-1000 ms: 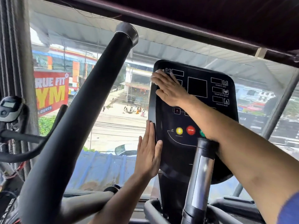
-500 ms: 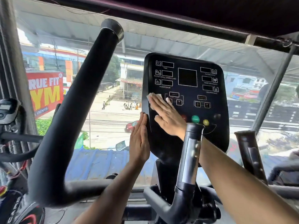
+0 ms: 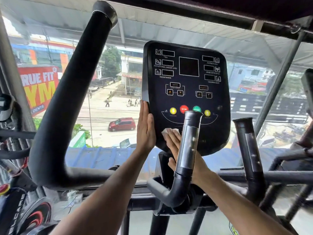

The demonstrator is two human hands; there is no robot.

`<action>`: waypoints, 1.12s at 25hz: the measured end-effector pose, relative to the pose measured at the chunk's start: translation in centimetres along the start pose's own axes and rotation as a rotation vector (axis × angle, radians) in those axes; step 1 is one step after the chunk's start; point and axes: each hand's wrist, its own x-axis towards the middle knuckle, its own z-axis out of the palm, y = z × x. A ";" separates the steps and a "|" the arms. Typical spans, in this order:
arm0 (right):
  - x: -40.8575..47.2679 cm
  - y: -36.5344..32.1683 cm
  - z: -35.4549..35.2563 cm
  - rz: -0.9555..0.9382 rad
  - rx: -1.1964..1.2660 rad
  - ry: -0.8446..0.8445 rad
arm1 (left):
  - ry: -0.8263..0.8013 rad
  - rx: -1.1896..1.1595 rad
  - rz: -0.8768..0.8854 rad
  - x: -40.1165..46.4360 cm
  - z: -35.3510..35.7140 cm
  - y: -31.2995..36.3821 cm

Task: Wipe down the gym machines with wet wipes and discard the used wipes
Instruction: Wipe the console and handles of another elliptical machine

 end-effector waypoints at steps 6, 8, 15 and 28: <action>-2.0 2.9 2.8 0.299 -0.111 -0.048 | 0.047 0.059 -0.011 0.9 0.6 0.9; -0.2 1.3 2.3 0.196 -0.034 0.050 | 0.047 0.061 0.002 0.8 0.6 0.7; 9.9 2.2 -0.5 0.337 -0.026 0.339 | 0.035 0.123 0.025 0.8 0.4 0.4; 1.4 4.1 2.4 0.704 0.069 0.090 | 0.006 0.261 0.003 0.4 0.1 1.4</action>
